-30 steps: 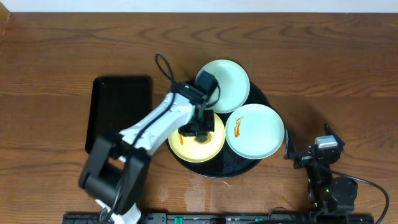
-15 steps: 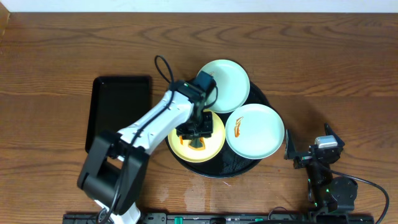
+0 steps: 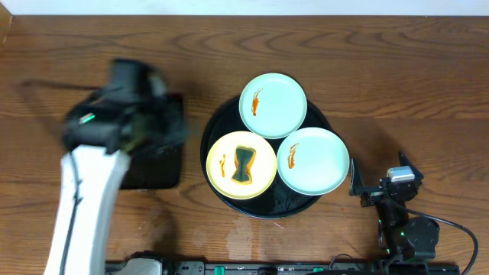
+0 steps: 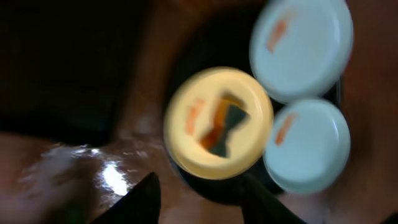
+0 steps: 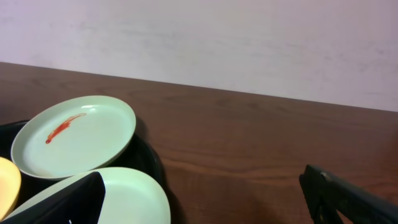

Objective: Clean dirty plates on tray and stack at the side
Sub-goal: 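Place the sponge on the cream plate and withdraw the left gripper, then move the right gripper to the cream plate's rim and grasp it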

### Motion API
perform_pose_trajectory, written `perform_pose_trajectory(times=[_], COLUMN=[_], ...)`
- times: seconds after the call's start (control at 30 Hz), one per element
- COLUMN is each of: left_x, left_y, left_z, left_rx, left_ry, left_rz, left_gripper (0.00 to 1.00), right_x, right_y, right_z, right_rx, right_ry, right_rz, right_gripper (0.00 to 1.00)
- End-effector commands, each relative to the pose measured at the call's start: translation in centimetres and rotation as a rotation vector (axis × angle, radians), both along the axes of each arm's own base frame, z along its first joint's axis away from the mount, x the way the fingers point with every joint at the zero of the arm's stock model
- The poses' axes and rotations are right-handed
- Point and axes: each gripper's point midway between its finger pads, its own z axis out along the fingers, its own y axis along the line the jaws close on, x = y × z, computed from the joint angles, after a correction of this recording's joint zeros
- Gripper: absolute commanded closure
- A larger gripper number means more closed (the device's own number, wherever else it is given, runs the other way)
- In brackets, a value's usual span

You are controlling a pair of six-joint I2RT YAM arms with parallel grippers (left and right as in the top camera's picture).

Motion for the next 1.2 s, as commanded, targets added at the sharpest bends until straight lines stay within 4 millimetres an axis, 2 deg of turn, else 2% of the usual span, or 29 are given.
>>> perform_pose_trajectory(times=[0.0, 0.1, 0.17, 0.23, 0.3, 0.37, 0.47, 0.5, 0.67, 0.8, 0.9, 1.0, 1.1, 1.17], left_x=[-1.4, -2.8, -3.4, -3.7, -4.0, -4.4, -4.9, -4.9, -4.9, -5.0, -5.0, -5.1, -5.1, -5.1], left_y=[4.7, 7.1, 8.0, 8.2, 8.2, 8.1, 8.0, 8.0, 8.0, 8.0, 8.0, 8.0, 8.0, 8.0], left_z=[1.2, 1.2, 0.8, 0.1, -0.6, -1.2, -1.7, -1.7, -1.7, -1.7, -1.7, -1.8, -1.8, -1.7], left_rx=[0.089, 0.124, 0.130, 0.129, 0.128, 0.125, 0.125, 0.124, 0.121, 0.121, 0.121, 0.121, 0.121, 0.121], left_ry=[-0.022, 0.011, 0.036, 0.062, 0.088, 0.122, 0.161, 0.164, 0.166, 0.172, 0.172, 0.173, 0.174, 0.173], left_rz=[0.133, 0.221, 0.254, 0.265, 0.265, 0.261, 0.258, 0.258, 0.268, 0.268, 0.268, 0.268, 0.267, 0.267], left_gripper=[0.54, 0.45, 0.40, 0.33, 0.29, 0.24, 0.24, 0.24, 0.23, 0.23, 0.23, 0.23, 0.23, 0.23], right_x=[0.0, 0.0, -0.1, -1.2, -3.3, -4.2, -4.7, -5.1, -7.8, -8.8, -8.4, -7.1, -5.5, -5.6], right_y=[-0.3, -0.3, 0.7, 4.3, 7.7, 8.7, 8.7, 8.7, 8.6, 8.1, 8.0, 8.0, 8.4, 9.7], right_z=[0.0, 0.2, 1.7, 3.6, 4.5, 5.6, 7.4, 8.8, 14.5, 18.7, 20.5, 21.8, 22.0, 22.0], right_rx=[-0.010, -0.010, 0.026, 0.170, 0.291, 0.327, 0.412, 0.429, 0.360, 0.270, 0.178, 0.166, 0.182, 0.138], right_ry=[-0.001, -0.010, -0.069, -0.104, -0.073, -0.091, -0.126, -0.175, -0.422, -0.502, -0.453, -0.298, -0.082, 0.006], right_rz=[-0.015, -0.015, 0.042, 0.266, 0.500, 0.578, 0.602, 0.620, 0.666, 0.614, 0.571, 0.542, 0.545, 0.640], right_gripper=[0.01, 0.01, 0.01, 0.01, 0.01, 0.01, 0.01, 0.01, 0.01, 0.01, 0.01, 0.01, 0.01, 0.01])
